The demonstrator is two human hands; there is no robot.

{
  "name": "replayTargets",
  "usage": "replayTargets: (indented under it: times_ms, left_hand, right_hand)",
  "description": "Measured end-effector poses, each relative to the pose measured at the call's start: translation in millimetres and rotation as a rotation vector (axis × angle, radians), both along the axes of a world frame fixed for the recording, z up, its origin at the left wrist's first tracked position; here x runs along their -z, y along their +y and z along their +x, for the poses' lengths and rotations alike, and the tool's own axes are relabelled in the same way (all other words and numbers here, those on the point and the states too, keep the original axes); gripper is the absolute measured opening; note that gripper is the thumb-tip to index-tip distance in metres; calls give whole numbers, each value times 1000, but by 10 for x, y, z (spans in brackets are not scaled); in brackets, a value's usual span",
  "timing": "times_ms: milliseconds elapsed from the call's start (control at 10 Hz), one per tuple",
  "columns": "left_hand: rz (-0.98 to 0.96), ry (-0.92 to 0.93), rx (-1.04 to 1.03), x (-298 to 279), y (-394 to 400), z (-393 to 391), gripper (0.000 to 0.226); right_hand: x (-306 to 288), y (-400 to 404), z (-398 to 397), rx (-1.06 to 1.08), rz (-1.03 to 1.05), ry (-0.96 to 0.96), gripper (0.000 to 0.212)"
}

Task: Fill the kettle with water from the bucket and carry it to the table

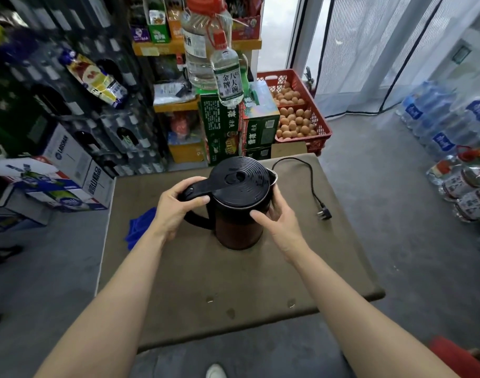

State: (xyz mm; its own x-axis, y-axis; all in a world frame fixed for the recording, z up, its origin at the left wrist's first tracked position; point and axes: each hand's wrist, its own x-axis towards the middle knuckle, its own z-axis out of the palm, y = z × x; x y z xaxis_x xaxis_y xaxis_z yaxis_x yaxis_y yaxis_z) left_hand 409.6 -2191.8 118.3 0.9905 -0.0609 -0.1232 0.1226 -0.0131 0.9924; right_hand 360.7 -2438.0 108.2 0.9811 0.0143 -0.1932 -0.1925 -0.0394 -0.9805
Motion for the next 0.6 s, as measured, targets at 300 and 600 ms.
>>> replayTargets:
  times_ms: [300,600]
  left_hand:
    - [651,-152,-29,-101,-61,-13,37]
    - [1164,-71,-318,-260,-155,-529,75]
  right_hand:
    - [2,-18,38,61,-259,-67,98]
    - [-296,-229,-79,136,-495,-83,32]
